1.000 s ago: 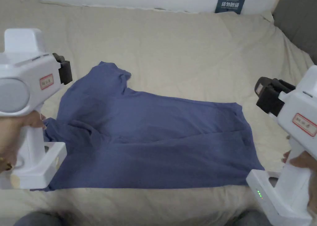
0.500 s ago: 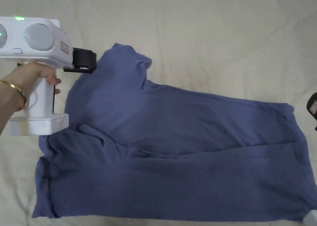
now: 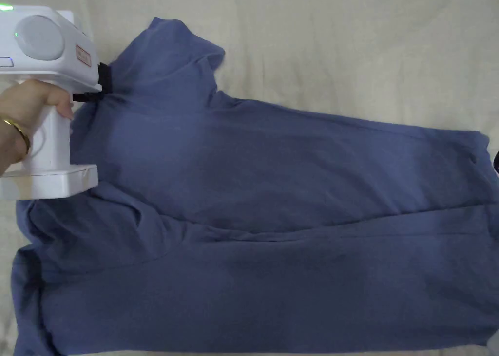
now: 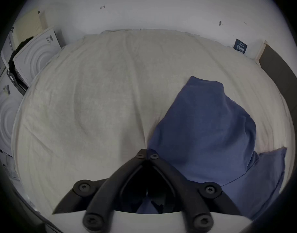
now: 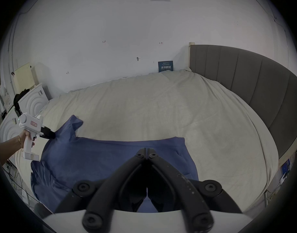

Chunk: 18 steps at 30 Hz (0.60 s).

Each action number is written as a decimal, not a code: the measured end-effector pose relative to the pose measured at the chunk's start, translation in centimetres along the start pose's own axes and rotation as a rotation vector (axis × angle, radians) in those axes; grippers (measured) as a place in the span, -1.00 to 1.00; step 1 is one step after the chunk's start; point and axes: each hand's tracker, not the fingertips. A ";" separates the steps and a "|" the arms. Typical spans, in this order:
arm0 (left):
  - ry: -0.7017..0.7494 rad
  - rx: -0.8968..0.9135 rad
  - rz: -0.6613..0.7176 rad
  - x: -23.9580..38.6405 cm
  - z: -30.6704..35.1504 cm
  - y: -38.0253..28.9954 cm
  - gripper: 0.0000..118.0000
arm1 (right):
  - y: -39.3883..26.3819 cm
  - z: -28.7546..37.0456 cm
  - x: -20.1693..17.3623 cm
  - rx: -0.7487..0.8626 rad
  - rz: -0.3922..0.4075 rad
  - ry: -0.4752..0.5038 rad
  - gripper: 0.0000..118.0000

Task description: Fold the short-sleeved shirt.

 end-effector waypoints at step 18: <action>-0.137 0.208 0.037 -0.5 9.5 -0.5 -1.00 | 6.1 -12.2 6.3 -0.367 0.076 -0.188 0.93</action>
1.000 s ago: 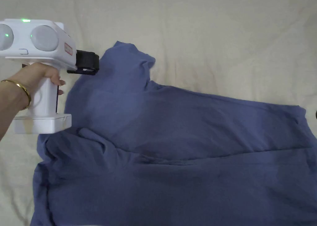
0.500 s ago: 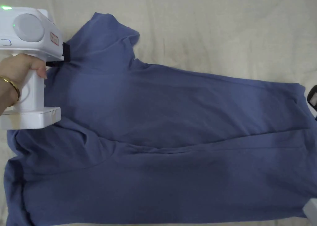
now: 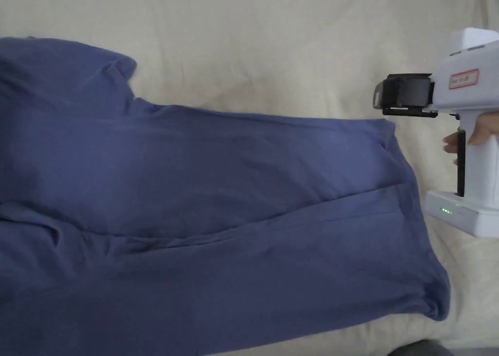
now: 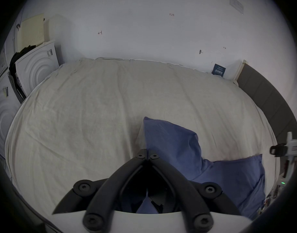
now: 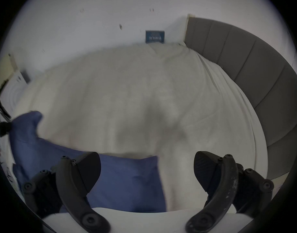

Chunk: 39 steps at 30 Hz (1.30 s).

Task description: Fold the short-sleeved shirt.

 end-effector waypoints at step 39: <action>0.069 -0.152 0.295 -5.7 18.2 -22.2 -0.96 | -21.5 11.0 6.1 -0.013 -0.171 0.188 -0.92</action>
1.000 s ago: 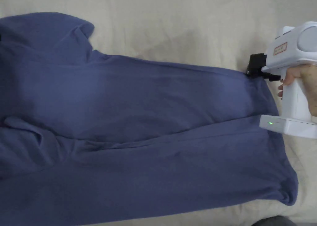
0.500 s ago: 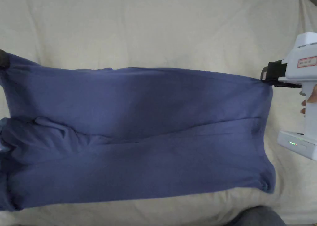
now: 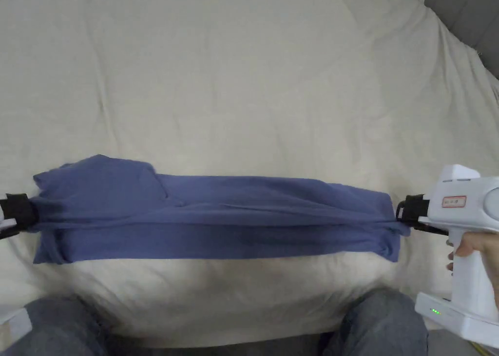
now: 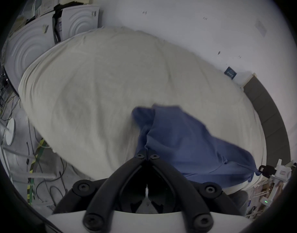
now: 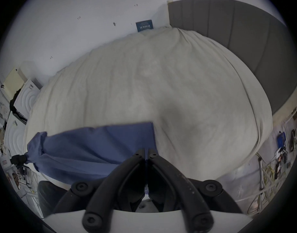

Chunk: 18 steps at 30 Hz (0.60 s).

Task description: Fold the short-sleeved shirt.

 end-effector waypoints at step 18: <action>0.041 0.721 -0.291 7.1 10.4 0.4 1.00 | 0.6 13.7 -6.4 0.627 0.225 -0.039 1.00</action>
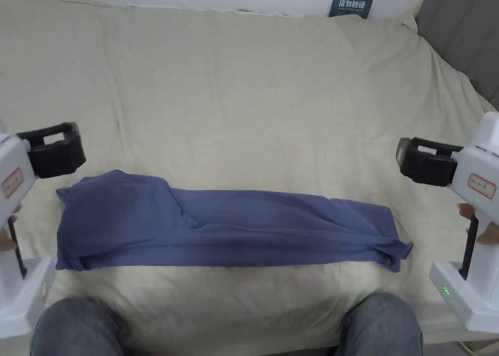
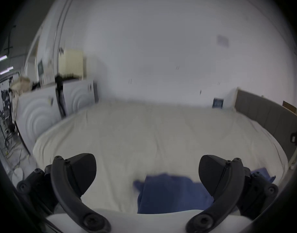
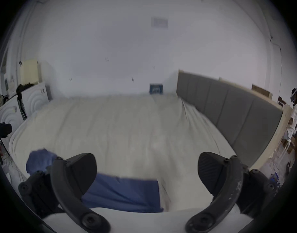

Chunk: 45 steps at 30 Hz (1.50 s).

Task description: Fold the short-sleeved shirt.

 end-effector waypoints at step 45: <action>-0.515 -0.678 0.836 -14.4 -12.2 -14.9 1.00 | -1.4 -4.6 -5.8 -0.088 -0.089 0.046 -0.97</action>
